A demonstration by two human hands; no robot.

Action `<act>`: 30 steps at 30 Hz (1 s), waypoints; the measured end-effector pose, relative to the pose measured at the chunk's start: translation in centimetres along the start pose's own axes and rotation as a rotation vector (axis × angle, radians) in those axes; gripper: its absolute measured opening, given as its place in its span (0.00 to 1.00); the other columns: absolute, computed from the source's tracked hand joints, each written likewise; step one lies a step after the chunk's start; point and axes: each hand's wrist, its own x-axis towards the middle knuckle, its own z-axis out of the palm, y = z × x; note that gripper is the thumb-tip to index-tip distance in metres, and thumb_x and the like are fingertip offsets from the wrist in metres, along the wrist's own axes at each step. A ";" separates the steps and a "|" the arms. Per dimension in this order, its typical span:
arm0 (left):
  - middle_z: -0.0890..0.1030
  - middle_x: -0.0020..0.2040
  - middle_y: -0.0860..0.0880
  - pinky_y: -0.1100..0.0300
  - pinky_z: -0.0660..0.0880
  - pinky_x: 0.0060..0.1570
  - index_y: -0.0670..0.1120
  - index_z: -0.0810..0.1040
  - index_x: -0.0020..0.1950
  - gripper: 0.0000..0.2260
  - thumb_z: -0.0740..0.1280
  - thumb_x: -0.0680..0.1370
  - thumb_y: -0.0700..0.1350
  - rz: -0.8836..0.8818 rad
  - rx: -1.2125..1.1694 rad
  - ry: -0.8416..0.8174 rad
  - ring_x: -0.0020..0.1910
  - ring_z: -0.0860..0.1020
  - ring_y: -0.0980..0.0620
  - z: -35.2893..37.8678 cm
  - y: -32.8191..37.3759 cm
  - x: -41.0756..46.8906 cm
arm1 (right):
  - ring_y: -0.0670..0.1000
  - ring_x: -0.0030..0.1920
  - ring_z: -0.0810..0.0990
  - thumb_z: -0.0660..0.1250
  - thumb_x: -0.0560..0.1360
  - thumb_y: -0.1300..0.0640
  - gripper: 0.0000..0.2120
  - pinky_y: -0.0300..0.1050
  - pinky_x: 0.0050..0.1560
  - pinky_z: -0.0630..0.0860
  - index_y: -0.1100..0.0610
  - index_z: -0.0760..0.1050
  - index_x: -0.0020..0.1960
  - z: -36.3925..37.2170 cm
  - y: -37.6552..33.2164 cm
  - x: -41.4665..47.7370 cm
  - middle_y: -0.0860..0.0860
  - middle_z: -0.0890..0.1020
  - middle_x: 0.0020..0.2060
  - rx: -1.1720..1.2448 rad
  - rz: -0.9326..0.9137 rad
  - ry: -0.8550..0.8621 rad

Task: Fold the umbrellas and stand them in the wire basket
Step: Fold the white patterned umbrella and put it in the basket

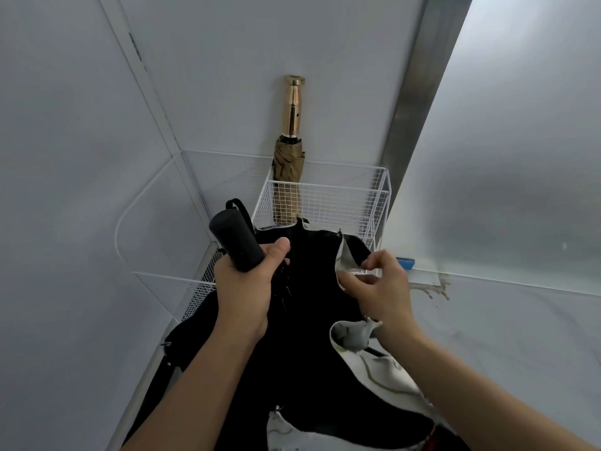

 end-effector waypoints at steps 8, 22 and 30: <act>0.84 0.42 0.39 0.37 0.78 0.56 0.39 0.84 0.44 0.08 0.74 0.72 0.44 -0.048 -0.108 -0.002 0.46 0.84 0.41 0.3 -0.2 0.1 | 0.46 0.40 0.83 0.70 0.77 0.57 0.04 0.35 0.39 0.77 0.54 0.84 0.47 1.5 0.6 -0.5 0.49 0.85 0.40 -0.177 -0.038 -0.321; 0.82 0.34 0.45 0.38 0.77 0.58 0.43 0.79 0.35 0.09 0.75 0.73 0.42 -0.007 -0.036 -0.018 0.43 0.82 0.44 -1.1 0.6 1.2 | 0.46 0.34 0.79 0.73 0.68 0.38 0.15 0.48 0.38 0.77 0.49 0.80 0.38 0.1 -0.1 0.0 0.45 0.81 0.31 -0.630 -0.224 -0.501; 0.83 0.35 0.51 0.46 0.79 0.52 0.43 0.82 0.37 0.09 0.75 0.73 0.48 0.091 0.341 -0.120 0.38 0.82 0.54 -1.9 0.5 1.0 | 0.47 0.42 0.83 0.74 0.72 0.59 0.07 0.46 0.48 0.79 0.47 0.82 0.41 -4.1 -1.4 3.3 0.44 0.85 0.37 -0.537 -0.221 0.032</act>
